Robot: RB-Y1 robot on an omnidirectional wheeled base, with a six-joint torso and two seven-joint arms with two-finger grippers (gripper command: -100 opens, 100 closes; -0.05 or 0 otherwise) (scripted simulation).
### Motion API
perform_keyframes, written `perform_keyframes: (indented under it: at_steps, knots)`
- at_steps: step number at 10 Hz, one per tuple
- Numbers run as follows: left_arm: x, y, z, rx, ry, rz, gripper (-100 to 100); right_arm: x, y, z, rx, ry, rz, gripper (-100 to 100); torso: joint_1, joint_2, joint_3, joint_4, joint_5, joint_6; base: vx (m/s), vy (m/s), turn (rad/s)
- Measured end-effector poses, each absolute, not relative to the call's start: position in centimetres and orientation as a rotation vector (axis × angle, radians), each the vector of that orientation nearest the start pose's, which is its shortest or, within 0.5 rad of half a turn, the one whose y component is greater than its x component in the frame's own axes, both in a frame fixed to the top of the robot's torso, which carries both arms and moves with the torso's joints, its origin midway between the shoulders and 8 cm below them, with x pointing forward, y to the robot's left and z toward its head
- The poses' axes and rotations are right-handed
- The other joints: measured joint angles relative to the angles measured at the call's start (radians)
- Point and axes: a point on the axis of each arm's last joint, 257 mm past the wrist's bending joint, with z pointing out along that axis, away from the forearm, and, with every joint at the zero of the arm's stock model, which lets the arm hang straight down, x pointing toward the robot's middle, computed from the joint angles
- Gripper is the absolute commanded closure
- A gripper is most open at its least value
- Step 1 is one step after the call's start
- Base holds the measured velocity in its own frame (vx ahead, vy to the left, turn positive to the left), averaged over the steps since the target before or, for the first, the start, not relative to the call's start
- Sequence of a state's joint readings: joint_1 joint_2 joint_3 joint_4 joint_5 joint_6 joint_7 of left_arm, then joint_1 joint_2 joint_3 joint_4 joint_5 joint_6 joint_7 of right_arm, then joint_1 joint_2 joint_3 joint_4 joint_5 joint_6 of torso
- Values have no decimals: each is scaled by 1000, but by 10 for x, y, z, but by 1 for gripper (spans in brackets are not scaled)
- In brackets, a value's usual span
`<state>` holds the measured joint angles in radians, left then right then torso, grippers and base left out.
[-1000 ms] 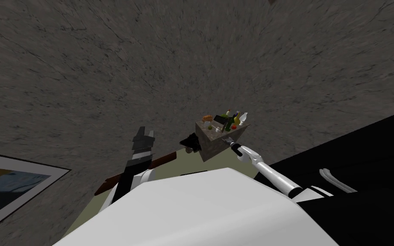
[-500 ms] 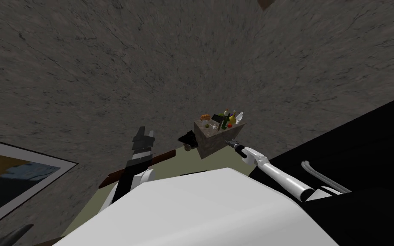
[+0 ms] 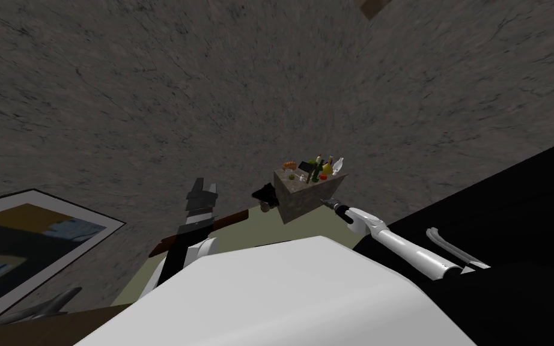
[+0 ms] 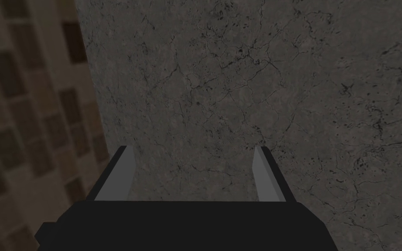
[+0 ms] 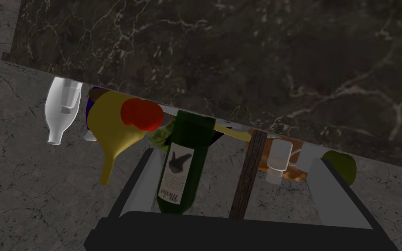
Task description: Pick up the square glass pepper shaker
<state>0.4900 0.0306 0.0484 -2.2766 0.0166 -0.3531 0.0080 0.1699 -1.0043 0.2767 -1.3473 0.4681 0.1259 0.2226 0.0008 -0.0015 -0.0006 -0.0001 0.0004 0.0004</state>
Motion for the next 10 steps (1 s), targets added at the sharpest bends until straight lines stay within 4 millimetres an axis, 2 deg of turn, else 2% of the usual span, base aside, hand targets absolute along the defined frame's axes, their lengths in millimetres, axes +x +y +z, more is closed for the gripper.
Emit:
perform_keyframes:
  at_steps: [4,10]
  knots:
    - [365,300,-2,-760,714,-1240,0,414,-574,-331,42,2114,-296,-100,4,-7,-4,-2,1,0,125,75,122]
    - [365,300,-2,-760,714,-1240,0,412,-596,-306,95,2125,-276,-100,6,-10,-6,-2,1,-1,170,101,131]
